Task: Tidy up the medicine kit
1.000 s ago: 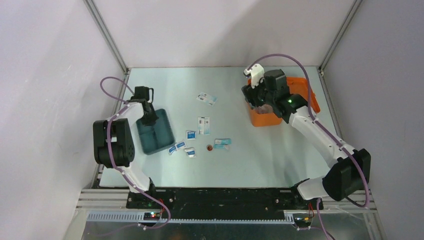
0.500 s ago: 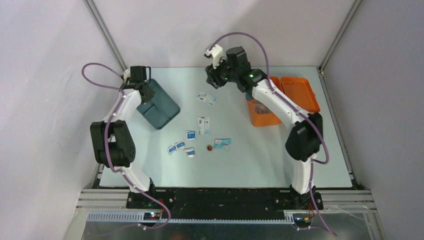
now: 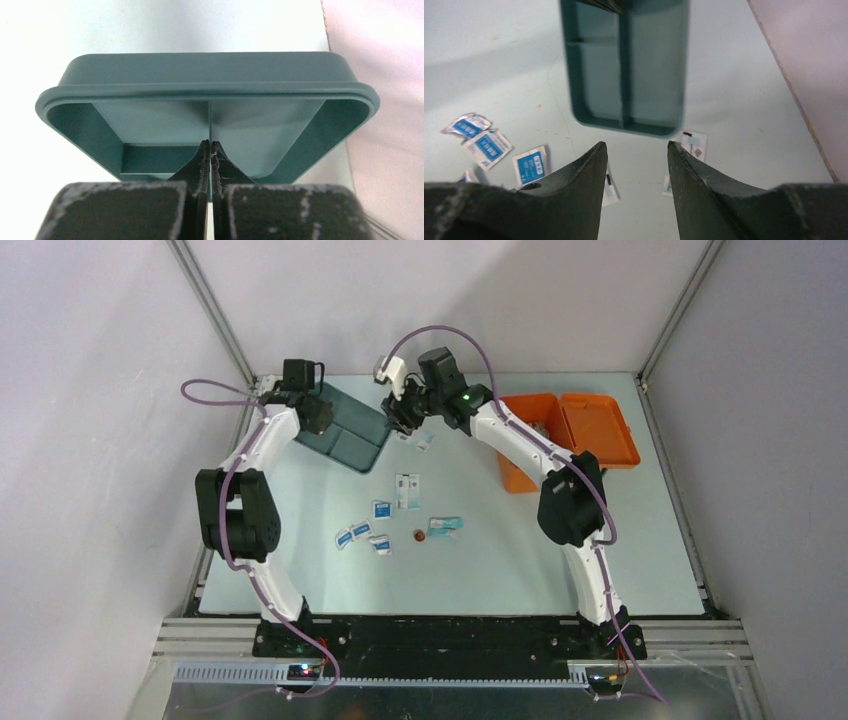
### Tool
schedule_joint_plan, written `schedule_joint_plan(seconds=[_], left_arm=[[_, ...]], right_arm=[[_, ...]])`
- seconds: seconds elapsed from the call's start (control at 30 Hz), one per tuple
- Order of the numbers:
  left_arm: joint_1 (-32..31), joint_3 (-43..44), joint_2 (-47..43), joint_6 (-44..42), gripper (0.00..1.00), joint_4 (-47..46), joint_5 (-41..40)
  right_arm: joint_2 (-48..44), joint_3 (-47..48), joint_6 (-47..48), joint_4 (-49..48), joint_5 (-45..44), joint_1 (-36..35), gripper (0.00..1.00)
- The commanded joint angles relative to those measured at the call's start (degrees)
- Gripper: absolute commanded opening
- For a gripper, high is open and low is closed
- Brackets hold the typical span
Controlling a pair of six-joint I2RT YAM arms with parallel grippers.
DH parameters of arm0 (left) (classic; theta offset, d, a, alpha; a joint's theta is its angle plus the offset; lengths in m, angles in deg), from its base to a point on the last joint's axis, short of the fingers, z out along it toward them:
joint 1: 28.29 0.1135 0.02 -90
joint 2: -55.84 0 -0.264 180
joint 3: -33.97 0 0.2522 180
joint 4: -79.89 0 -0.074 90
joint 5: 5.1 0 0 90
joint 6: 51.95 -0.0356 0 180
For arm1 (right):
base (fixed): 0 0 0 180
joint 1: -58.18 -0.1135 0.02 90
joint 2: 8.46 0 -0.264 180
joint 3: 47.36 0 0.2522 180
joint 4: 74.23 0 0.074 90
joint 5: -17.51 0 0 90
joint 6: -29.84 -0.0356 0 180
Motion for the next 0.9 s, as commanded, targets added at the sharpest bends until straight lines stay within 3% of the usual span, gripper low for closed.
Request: schedule_joint_plan(seconds=[0.0, 0.23, 0.43, 0.67, 0.87], left_arm=[[-1.1, 0.3, -1.5, 10.4, 0.00, 0.4, 4.6], [-3.3, -2.3, -3.4, 14.4, 0.00, 1.7, 8.1], [-4.3, -2.8, -5.1, 17.6, 0.00, 1.5, 10.4], [-5.2, -2.2, -6.3, 19.4, 0.00, 1.9, 11.2], [-5.5, -3.5, -7.6, 23.7, 0.00, 2.8, 15.5]], right_arm=[[-1.4, 2.6, 3.4, 0.3, 7.5, -1.0, 0.52], [-1.3, -0.3, 5.9, 3.7, 10.5, -1.4, 0.52], [-1.2, -1.7, 8.8, 4.3, 7.8, -1.3, 0.50], [-0.9, -3.5, 12.1, 6.6, 7.8, -0.8, 0.56], [-0.3, -4.4, 13.5, 4.7, 2.1, -0.4, 0.58]])
